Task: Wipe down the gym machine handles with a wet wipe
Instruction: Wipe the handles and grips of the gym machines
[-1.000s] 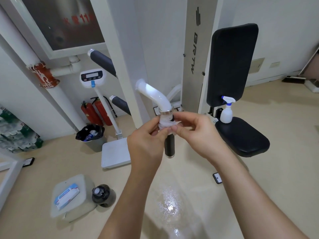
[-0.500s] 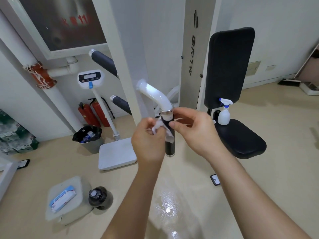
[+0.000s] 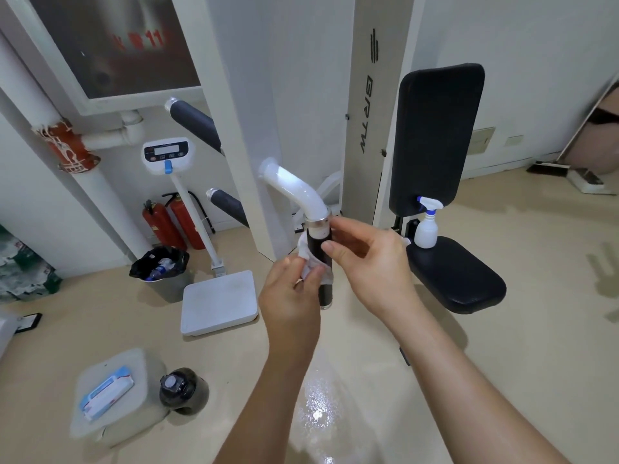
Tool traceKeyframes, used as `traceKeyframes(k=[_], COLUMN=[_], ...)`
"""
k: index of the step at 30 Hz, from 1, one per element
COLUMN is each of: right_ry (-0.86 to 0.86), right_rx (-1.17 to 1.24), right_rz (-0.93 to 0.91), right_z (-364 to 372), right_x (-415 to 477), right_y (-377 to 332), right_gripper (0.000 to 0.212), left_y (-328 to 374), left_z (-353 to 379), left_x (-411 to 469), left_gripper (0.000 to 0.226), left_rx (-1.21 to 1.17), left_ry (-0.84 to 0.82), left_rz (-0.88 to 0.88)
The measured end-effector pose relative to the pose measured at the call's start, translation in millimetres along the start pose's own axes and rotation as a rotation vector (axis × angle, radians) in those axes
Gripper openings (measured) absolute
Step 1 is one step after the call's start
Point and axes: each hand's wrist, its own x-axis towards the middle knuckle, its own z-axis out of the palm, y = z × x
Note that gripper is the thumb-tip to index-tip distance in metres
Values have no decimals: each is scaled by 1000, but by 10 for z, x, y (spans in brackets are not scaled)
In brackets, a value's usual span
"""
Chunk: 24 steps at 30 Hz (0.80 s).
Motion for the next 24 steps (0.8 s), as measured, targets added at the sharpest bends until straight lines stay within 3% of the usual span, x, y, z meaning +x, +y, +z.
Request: traceKeyframes(k=[3, 8, 12, 18, 24], right_ry=[24, 14, 17, -27, -68], right_rx=[-8, -18, -37, -55, -144], right_rz=[16, -4, 5, 12, 13], right_z=[-24, -9, -30, -24, -83], right_x=[14, 11, 13, 18, 59], right_y=[12, 33, 33, 25, -43], right_gripper=[34, 34, 34, 33, 27], left_y=[-100, 142, -3, 173, -33], left_z=[52, 65, 83, 144, 200], left_x=[-62, 107, 21, 85, 97], left_gripper=[30, 6, 41, 17, 30], left_rx=[90, 121, 225, 114, 251], left_ry=[-49, 109, -21, 149, 24], left_rz=[-81, 61, -87, -31, -157])
